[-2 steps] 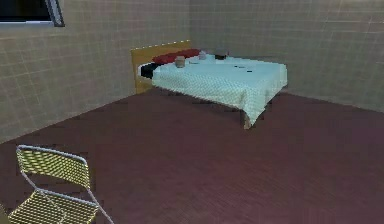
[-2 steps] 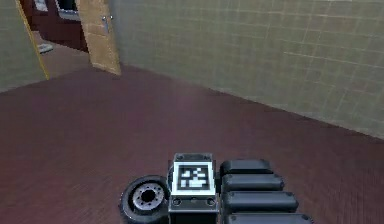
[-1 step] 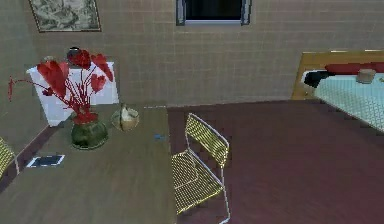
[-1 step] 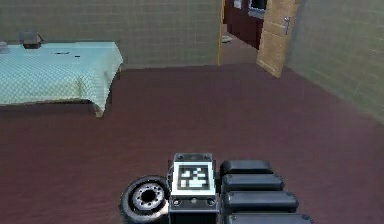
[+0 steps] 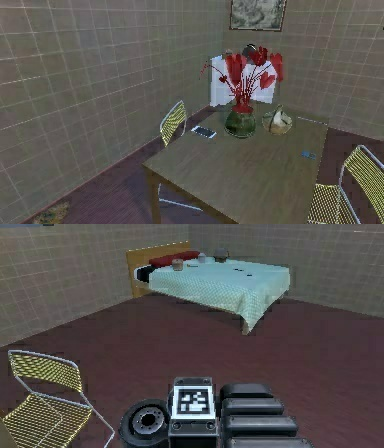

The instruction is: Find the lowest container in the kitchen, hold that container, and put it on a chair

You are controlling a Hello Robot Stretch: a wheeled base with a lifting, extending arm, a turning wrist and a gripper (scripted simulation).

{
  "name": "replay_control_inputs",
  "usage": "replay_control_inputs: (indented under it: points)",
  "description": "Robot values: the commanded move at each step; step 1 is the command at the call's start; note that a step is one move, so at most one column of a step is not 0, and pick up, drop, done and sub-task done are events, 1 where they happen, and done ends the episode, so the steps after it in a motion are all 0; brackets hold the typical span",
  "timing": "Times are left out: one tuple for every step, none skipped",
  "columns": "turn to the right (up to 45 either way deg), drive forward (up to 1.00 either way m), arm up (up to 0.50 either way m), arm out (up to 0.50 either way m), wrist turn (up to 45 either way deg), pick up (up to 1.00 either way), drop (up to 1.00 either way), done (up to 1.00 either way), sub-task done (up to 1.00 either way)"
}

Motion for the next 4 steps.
replay_control_inputs:
  points:
    - [-6.0,0.00,0.00,0.00,0.0,0.00,0.00,0.00,0.00]
    - [42.0,0.00,0.00,0.00,0.0,0.00,0.00,0.00,0.00]
    - [0.0,0.30,0.00,0.00,0.0,0.00,0.00,0.00,0.00]
    - [15.0,0.00,0.00,0.00,0.0,0.00,0.00,0.00,0.00]
